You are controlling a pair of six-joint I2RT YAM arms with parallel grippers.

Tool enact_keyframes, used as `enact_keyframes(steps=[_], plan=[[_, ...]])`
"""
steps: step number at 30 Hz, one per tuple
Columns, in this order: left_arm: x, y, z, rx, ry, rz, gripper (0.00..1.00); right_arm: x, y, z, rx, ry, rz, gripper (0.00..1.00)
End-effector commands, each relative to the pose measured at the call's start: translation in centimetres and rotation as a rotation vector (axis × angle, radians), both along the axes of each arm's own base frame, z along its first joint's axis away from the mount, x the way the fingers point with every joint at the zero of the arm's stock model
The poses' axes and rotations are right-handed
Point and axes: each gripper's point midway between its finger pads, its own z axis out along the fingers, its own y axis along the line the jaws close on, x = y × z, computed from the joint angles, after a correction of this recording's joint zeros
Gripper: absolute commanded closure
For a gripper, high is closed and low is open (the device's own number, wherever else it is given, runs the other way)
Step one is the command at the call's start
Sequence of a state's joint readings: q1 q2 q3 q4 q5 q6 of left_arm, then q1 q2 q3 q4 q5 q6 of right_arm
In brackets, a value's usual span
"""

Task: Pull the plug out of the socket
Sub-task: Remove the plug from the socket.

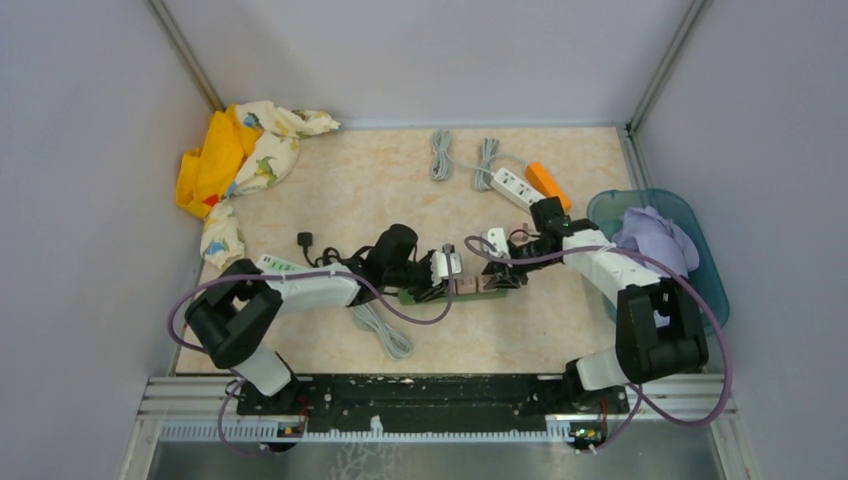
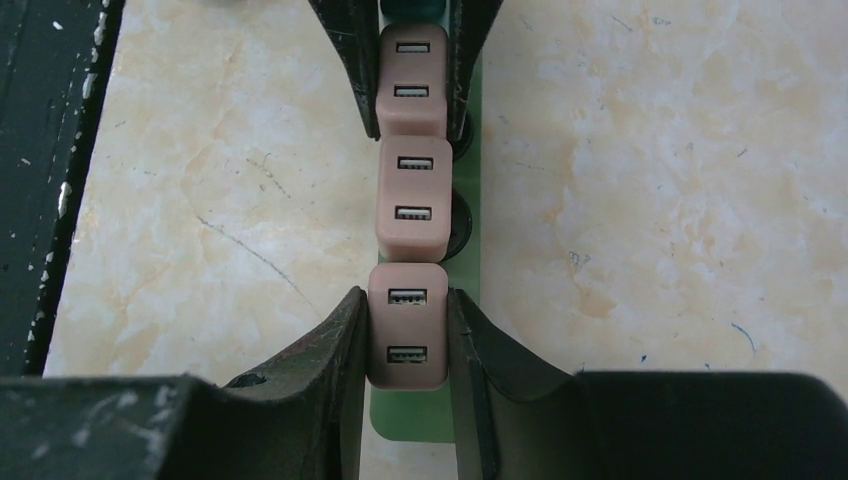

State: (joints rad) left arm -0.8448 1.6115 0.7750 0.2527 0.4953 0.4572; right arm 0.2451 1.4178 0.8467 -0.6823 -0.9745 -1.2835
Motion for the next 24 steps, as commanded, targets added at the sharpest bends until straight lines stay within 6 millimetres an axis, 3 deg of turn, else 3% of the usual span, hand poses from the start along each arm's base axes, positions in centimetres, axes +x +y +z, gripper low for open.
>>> enact_keyframes(steps=[1,7,15,24], plan=[[-0.7,1.1,-1.6,0.055,0.048,0.007,1.0,-1.1,1.9,3.7,0.152,-0.073,0.118,1.0],[-0.8,1.1,-1.4,0.048,0.043,0.012,1.0,-0.9,4.4,3.8,0.147,-0.034,0.112,1.0],[-0.8,1.1,-1.4,0.045,0.041,0.01,1.0,0.3,1.2,4.2,0.125,-0.087,0.064,1.0],[-0.9,1.3,-1.2,0.038,0.034,0.012,1.0,0.0,0.9,4.6,0.116,-0.095,0.09,1.0]])
